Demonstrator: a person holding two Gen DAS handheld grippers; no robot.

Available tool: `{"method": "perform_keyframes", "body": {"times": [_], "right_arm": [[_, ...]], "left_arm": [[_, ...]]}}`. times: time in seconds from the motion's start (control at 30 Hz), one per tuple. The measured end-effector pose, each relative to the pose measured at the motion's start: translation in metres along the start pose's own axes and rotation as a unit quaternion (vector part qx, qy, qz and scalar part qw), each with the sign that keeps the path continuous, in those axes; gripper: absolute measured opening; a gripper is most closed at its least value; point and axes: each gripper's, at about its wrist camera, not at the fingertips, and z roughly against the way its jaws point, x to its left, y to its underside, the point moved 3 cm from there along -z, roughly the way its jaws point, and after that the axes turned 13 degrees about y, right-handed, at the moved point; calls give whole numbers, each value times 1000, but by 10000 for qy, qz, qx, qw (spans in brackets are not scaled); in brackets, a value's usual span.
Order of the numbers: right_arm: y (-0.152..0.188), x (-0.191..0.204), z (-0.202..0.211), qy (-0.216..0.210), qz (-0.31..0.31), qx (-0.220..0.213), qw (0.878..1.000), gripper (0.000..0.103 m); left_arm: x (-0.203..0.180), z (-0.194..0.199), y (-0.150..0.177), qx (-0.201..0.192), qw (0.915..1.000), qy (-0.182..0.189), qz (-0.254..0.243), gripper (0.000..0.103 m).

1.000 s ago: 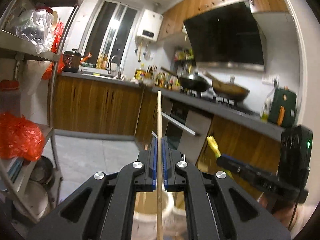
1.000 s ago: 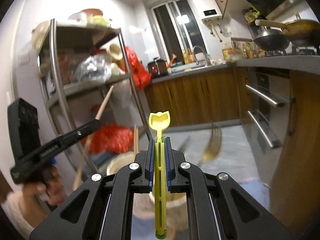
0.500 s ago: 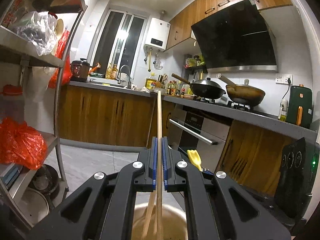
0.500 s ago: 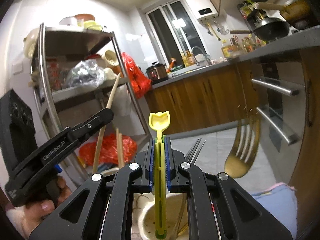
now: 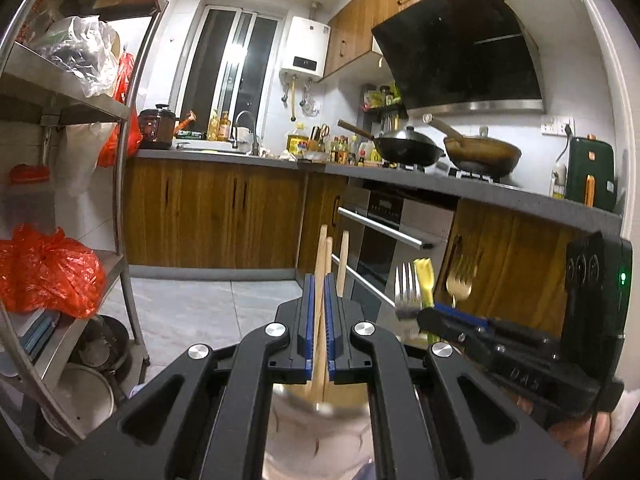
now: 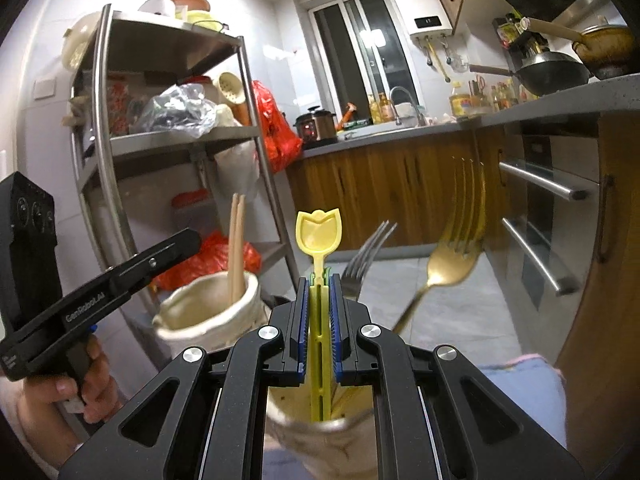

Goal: Organize utensils
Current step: 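Insert the chopstick in the large compartment with left tool while right drops yellow utensil in small, then open both tools and move them back over the utensils on the cloth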

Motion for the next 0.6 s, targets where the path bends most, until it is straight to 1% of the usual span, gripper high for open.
{"method": "perform_keyframes", "body": {"times": [0.07, 0.1, 0.13, 0.2, 0.27, 0.3, 0.33, 0.37, 0.4, 0.43, 0.5, 0.57, 0.6], "right_arm": [[3, -2, 2, 23, -14, 70, 10000, 11], [4, -2, 3, 32, -26, 102, 9999, 13], [5, -3, 5, 43, -44, 134, 9999, 16], [5, -6, 11, 32, -93, 122, 9999, 30], [5, -9, 19, 36, -117, 80, 9999, 34], [4, -10, 24, 33, -123, 55, 9999, 35], [3, -12, 30, 32, -131, 19, 9999, 37], [3, -13, 35, 33, -142, -7, 9999, 44], [2, -15, 42, 30, -162, -39, 9999, 54], [2, -16, 49, 45, -178, -73, 9998, 59], [0, -18, 59, 81, -201, -104, 9997, 77], [0, -20, 70, 76, -220, -125, 9997, 85], [0, -21, 75, 94, -212, -121, 9997, 92]], "left_arm": [[-2, 3, 2, 76, 10000, -12, -19, 4], [-3, 4, 3, 88, 10000, -16, -34, 4], [-5, 6, 3, 121, 9999, 7, -51, 4], [-8, 9, 4, 188, 9998, -9, -95, 6], [-11, 13, 5, 249, 9996, -9, -138, 8], [-13, 16, 5, 257, 9996, -16, -152, 13], [-14, 18, 6, 259, 9995, -13, -156, 21], [-15, 21, 6, 261, 9996, -4, -147, 25], [-16, 25, 6, 266, 9996, 17, -115, 34], [-18, 27, 6, 266, 9996, 33, -94, 39], [-21, 33, 6, 283, 9996, 31, -83, 43], [-25, 40, 7, 302, 9995, 32, -103, 51], [-28, 43, 8, 310, 9995, 29, -104, 58]]}}
